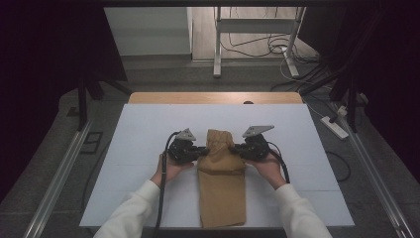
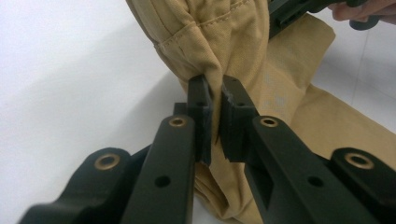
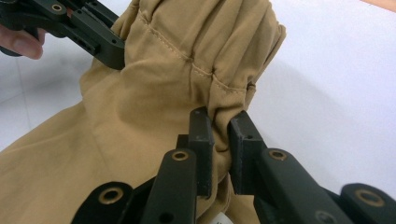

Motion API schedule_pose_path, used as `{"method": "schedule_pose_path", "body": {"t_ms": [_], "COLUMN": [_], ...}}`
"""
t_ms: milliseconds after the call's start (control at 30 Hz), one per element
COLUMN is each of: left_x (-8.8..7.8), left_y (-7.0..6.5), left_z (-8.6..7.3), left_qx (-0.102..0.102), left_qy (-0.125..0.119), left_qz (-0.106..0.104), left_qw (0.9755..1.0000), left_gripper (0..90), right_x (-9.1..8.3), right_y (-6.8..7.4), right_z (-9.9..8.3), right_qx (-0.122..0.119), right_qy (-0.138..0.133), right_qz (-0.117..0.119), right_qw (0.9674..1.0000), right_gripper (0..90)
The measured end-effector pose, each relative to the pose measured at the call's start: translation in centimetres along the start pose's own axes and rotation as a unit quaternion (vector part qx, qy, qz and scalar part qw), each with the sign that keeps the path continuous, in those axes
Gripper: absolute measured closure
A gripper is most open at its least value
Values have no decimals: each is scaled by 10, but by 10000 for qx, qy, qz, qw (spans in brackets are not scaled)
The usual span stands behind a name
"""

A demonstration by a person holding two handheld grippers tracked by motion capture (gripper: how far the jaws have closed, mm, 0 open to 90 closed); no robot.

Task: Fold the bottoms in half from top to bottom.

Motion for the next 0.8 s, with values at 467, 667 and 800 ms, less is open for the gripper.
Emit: {"method": "schedule_pose_path", "body": {"t_ms": [467,667,800], "left_x": [-3,-5,-7], "left_y": [-10,-15,-19], "left_z": [-6,-9,-12], "left_qx": [54,57,84], "left_qy": [66,66,80], "left_qz": [-87,-127,-159], "left_qw": [9999,9999,9998], "left_gripper": [832,832,833], "right_x": [-7,-10,-13], "right_y": [10,14,19], "right_z": [-9,-10,-12], "right_qx": [7,1,-35], "right_qy": [-8,-14,-13], "right_qz": [83,121,159], "right_qw": [10000,9999,9999], "right_gripper": [802,798,795]}}
Point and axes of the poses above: each handheld gripper's, and its own axes: x roughly forward along the jaws, z roughly out of its top, y roughly to its left, the point moved 9 cm from there along x, roughly forward along the jaws, and after that the axes turned 9 degrees about -y, right-handed, at the moved point
